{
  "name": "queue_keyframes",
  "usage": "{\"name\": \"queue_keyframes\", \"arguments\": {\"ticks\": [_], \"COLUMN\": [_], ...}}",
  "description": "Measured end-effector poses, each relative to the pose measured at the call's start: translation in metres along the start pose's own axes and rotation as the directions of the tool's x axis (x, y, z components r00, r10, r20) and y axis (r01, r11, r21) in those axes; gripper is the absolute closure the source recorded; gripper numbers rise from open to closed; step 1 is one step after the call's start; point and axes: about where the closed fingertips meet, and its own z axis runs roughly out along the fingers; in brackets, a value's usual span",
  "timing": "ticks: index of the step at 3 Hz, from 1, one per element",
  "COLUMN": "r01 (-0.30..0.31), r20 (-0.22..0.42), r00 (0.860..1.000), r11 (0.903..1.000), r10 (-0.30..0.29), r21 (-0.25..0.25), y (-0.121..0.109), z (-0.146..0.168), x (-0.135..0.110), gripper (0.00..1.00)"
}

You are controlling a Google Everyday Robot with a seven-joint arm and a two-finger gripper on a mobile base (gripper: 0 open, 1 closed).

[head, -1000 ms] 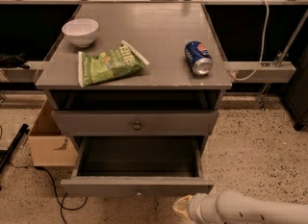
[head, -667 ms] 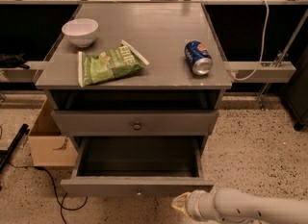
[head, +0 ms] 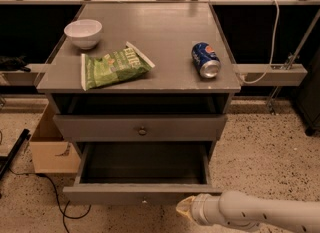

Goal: Close middle drawer

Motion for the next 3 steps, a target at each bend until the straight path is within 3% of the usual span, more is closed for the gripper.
{"name": "queue_keyframes", "arguments": {"ticks": [3], "r01": [-0.008], "r20": [-0.007], "r00": [1.0], "r11": [0.9999], "r10": [0.008], "r21": [0.013], "y": [-0.0059], "z": [0.008], "x": [-0.003], "gripper": [0.04]}}
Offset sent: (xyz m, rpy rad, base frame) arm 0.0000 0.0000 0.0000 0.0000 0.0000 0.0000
